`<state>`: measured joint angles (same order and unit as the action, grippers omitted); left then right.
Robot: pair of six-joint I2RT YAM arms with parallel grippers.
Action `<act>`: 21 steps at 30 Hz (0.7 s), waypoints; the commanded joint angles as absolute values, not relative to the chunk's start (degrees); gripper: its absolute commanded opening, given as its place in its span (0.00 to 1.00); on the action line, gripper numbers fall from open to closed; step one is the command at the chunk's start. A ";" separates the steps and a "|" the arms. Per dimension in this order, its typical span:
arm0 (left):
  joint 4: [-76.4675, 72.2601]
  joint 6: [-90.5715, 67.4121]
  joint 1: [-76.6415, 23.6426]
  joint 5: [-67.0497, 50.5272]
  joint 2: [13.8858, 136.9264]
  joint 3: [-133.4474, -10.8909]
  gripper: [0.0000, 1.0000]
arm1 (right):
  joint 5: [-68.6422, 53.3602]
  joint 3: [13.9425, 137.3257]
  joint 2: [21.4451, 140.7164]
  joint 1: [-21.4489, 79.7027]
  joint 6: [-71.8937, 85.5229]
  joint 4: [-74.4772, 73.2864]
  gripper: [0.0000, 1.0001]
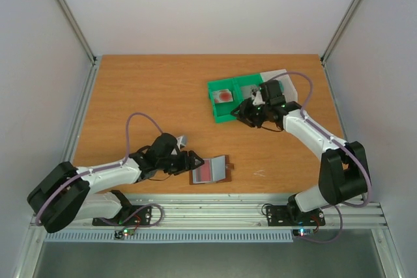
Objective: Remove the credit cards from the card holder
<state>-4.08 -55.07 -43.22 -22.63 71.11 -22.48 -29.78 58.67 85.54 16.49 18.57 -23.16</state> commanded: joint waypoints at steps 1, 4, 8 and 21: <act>-4.84 -53.81 -43.42 -22.48 69.02 -21.82 0.69 | -29.93 56.97 83.29 22.96 20.16 -25.11 0.35; -4.78 -54.07 -43.49 -22.50 68.24 -21.05 0.69 | -29.48 54.98 83.39 27.30 22.27 -23.49 0.35; -3.88 -53.90 -43.47 -22.46 66.44 -20.74 0.68 | -26.65 53.15 83.85 33.30 22.41 -22.03 0.32; 1.47 -53.28 -43.45 -20.02 61.79 -20.07 0.69 | -23.24 49.41 90.80 43.90 22.73 -18.96 0.22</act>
<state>0.75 -53.93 -43.22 -20.95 62.81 -20.64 -24.64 50.33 88.42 42.24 22.02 -21.37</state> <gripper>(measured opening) 0.686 0.223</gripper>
